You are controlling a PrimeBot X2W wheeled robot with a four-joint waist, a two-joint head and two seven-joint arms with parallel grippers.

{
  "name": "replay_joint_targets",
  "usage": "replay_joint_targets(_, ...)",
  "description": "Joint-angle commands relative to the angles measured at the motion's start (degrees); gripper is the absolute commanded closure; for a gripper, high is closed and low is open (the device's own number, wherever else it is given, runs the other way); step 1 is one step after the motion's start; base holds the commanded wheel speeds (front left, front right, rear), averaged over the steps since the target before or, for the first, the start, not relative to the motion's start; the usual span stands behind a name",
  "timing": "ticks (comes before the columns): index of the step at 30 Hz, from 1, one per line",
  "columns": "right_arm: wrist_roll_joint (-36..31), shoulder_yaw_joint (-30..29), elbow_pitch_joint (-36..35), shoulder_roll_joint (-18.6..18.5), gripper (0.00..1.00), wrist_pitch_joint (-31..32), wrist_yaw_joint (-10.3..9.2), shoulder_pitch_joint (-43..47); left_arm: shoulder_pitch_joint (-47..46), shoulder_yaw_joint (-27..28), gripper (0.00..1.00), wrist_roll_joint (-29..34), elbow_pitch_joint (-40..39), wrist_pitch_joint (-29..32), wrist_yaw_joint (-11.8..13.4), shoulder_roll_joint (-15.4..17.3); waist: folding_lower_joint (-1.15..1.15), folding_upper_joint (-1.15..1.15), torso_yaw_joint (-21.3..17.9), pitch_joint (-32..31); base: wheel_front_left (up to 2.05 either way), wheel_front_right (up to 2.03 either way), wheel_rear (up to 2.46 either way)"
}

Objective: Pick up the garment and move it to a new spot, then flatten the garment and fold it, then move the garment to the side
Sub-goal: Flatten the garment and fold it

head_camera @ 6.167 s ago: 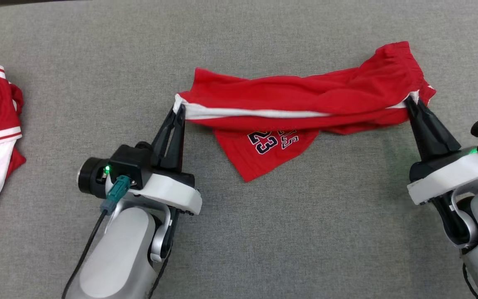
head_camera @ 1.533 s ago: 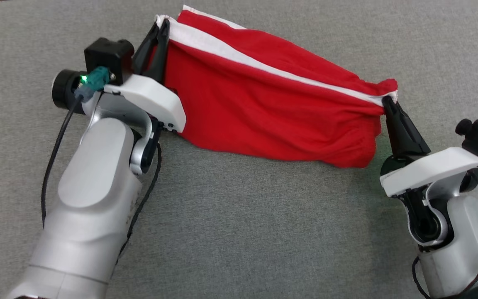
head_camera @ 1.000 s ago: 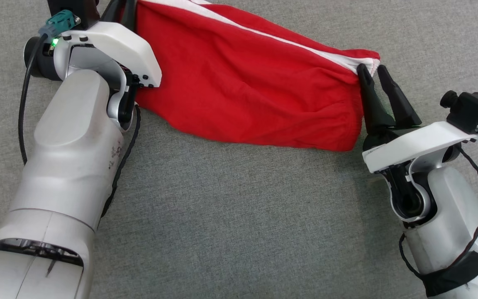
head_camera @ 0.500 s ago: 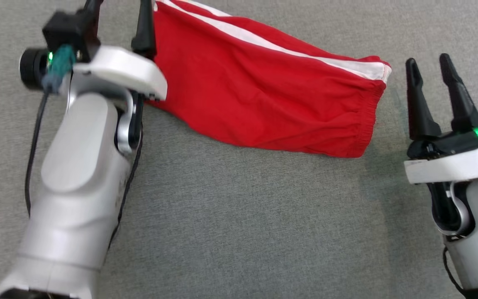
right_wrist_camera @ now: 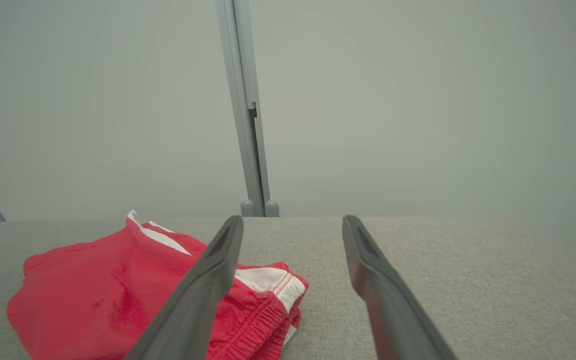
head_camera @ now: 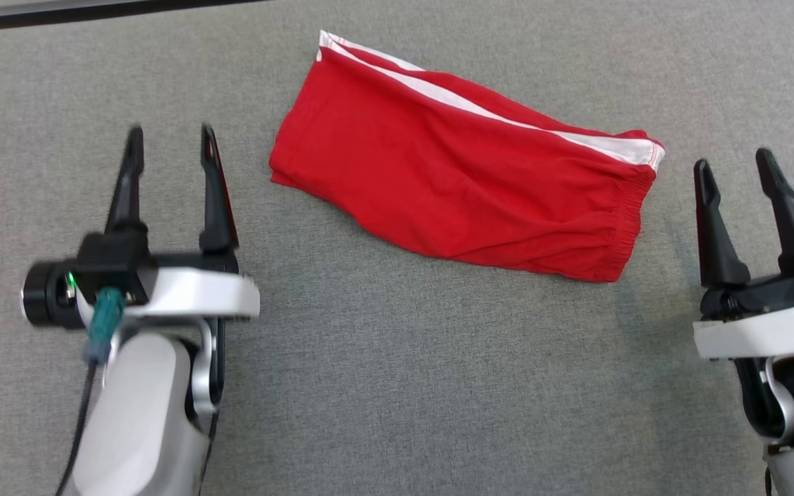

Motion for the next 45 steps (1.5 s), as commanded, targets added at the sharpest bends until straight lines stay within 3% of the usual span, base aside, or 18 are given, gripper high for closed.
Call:
replay_joint_targets(1,-0.85,-0.31,-0.07,-0.03,0.00,0.50,0.00,1.36,2.31,0.05,0.00,0.72,-1.01,0.01,0.47,0.43,0.00,0.00,0.51,-1.04,0.00,0.00,0.00)
replay_joint_targets(9,-1.75,-1.71,-1.16,1.17,0.00,2.02,0.00,5.03,10.54,-0.17,0.00,1.01,-2.46,0.10,0.67,1.63,0.00,0.00,0.80,-3.33,0.00,0.00,0.00)
replay_joint_targets(27,-1.43,-2.67,-2.23,2.08,0.00,3.52,0.00,5.85,9.99,-1.34,0.00,0.12,-3.08,0.48,0.25,2.19,0.00,0.00,1.25,-3.87,0.00,0.00,0.00)
replay_joint_targets(34,-0.90,-2.89,-3.01,2.25,0.00,3.80,0.00,4.22,1.04,-4.41,0.00,-0.81,1.59,2.95,-4.14,1.62,0.00,0.00,0.52,-0.96,0.00,0.00,0.00)
replay_joint_targets(39,-0.32,-2.04,-2.58,2.38,0.00,3.36,0.00,2.74,-7.83,-6.67,0.00,-2.37,11.96,7.46,-8.26,0.87,0.00,0.00,-1.40,1.38,0.00,0.00,0.00)
replay_joint_targets(45,0.65,-1.37,-0.78,2.94,0.00,2.64,0.00,1.75,-14.23,-6.96,0.00,-4.52,25.21,11.40,-10.63,0.34,0.00,0.00,-3.56,2.59,0.00,0.00,0.00)
